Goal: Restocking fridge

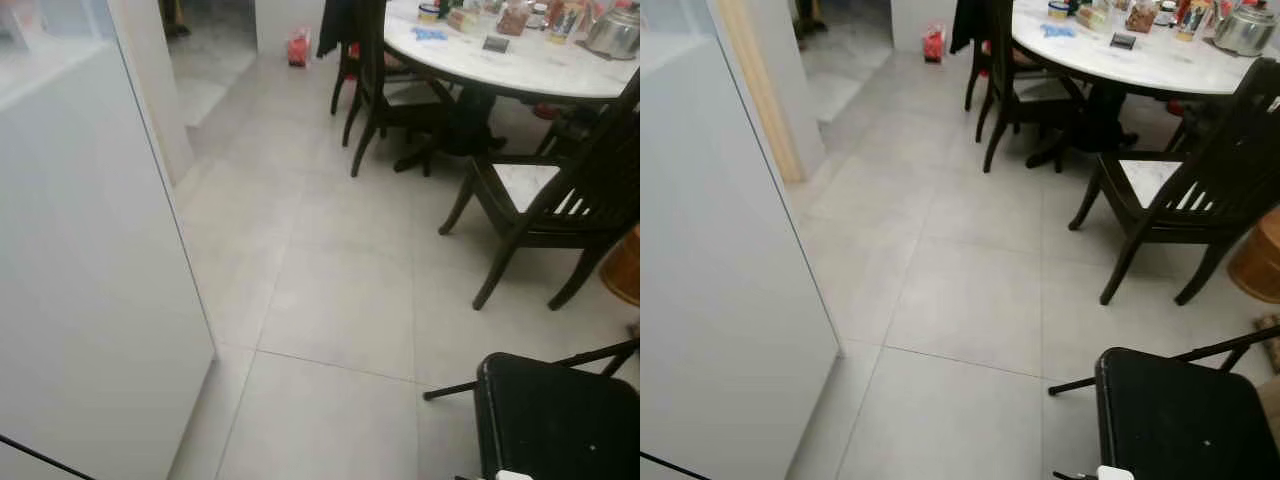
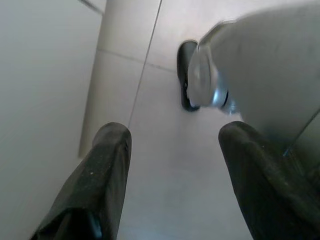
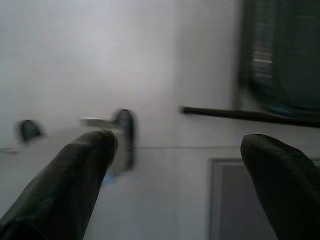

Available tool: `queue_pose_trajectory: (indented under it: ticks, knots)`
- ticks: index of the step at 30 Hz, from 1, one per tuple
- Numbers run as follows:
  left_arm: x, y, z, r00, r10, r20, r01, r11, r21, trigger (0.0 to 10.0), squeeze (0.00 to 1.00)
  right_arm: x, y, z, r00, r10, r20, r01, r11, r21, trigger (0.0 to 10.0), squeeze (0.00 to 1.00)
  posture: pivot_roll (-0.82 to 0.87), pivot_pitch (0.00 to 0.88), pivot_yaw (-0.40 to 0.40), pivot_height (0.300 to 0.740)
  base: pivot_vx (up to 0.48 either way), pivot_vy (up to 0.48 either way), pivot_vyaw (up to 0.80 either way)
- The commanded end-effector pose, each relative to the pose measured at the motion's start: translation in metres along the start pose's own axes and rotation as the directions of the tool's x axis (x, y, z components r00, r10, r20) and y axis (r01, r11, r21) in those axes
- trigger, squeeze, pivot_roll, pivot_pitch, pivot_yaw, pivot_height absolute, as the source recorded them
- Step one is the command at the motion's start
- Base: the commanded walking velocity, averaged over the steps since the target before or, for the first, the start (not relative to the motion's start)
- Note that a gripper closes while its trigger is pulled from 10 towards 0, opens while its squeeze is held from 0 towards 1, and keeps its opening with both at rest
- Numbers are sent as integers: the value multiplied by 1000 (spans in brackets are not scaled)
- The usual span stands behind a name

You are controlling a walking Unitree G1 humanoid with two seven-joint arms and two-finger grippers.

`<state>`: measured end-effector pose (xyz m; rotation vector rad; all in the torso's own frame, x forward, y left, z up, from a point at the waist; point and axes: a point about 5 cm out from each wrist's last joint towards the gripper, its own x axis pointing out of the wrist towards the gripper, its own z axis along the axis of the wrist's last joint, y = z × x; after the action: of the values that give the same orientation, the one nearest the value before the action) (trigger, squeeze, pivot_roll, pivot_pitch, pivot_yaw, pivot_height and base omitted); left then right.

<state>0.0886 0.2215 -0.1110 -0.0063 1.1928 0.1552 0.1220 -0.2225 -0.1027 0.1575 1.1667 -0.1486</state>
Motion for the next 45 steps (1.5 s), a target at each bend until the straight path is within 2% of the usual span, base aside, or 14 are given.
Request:
queue_pose_trajectory:
  ticks: [1, 12, 13, 14, 16, 20, 26, 30, 33, 35, 36, 38, 40, 45]
  knots:
    - [2, -11, 7, 999, -46, 25, 46, 999, 0, 10000, 0, 0, 0, -1, 1000, 2, -5, -2, 1000, 11, 10000, 0, 54, 0, -83, 740, 0, 0, 0]
    - [1, -11, 7, 999, -46, 26, 46, 999, 2, 10000, 0, 0, -1, -1, 1000, 1, -5, -1, 1000, 21, 10000, 0, 55, 0, -83, 740, 0, 0, 0]
    - [2, -4, 24, 995, -15, 101, 8, 998, 65, 10000, 0, 0, 1, -4, 999, -33, 3, 32, 997, 67, 10000, 0, 48, 0, -51, 740, 0, 0, 0]
    - [2, 0, 33, 991, 0, 137, -15, 994, 104, 10000, 0, 0, 3, -8, 999, -49, -5, 49, 996, 73, 10000, 0, 51, 0, -48, 740, 0, 0, 0]
    - [2, 1, 34, 990, 2, 139, -18, 993, 114, 10000, 0, 0, 3, -10, 999, -51, -10, 52, 997, 65, 10000, 0, 51, 0, -48, 740, 0, 0, 0]
    - [2, 3, 38, 989, 4, 147, -25, 990, 139, 10000, 0, -1, 3, -25, 996, -77, -53, 82, 991, 104, 10000, 0, 42, 0, -38, 740, 0, 0, 0]
    - [2, 6, 36, 991, 8, 135, -28, 989, 148, 10000, 0, -3, 7, -39, 995, -56, -82, 65, 991, 116, 10000, 0, 46, 0, -41, 740, 0, 0, 0]
    - [2, 6, 35, 993, 14, 118, -30, 990, 138, 10000, 0, -3, 7, -40, 995, -53, -79, 64, 986, 151, 10000, 0, 37, 0, -43, 740, 0, 0, 0]
    - [2, 6, 32, 995, 19, 94, -31, 992, 125, 10000, 0, -3, 7, -40, 996, -48, -81, 59, 989, 139, 10000, 0, 37, 0, -45, 740, 0, 0, 0]
    - [3, 5, 27, 998, 28, 48, -31, 997, 66, 10000, 0, -3, 7, -40, 996, -42, -84, 54, 987, 152, 10000, 0, 37, 0, -52, 740, 0, 0, 0]
    - [3, 5, 27, 998, 28, 48, -31, 997, 66, 10000, 0, -3, 7, -40, 996, -42, -84, 54, 987, 152, 10000, 0, 37, 0, -52, 740, 0, 0, 0]
    - [3, 6, 26, 999, 43, 29, -45, 997, 68, 10000, 0, -3, 9, -41, 997, -35, -74, 52, 970, 236, 10000, 0, 40, 0, -59, 740, 0, 0, 0]
    - [3, 6, 26, 999, 45, 22, -46, 998, 44, 10000, 0, -2, 10, -40, 997, -34, -70, 52, 962, 268, 10000, 0, 33, 0, -59, 740, 0, 0, 0]
    - [4, 5, 27, 999, 45, 18, -46, 999, 25, 10000, 0, -2, 10, -39, 996, -38, -80, 56, 971, 232, 10000, 0, 47, 0, -66, 740, 0, 0, 0]
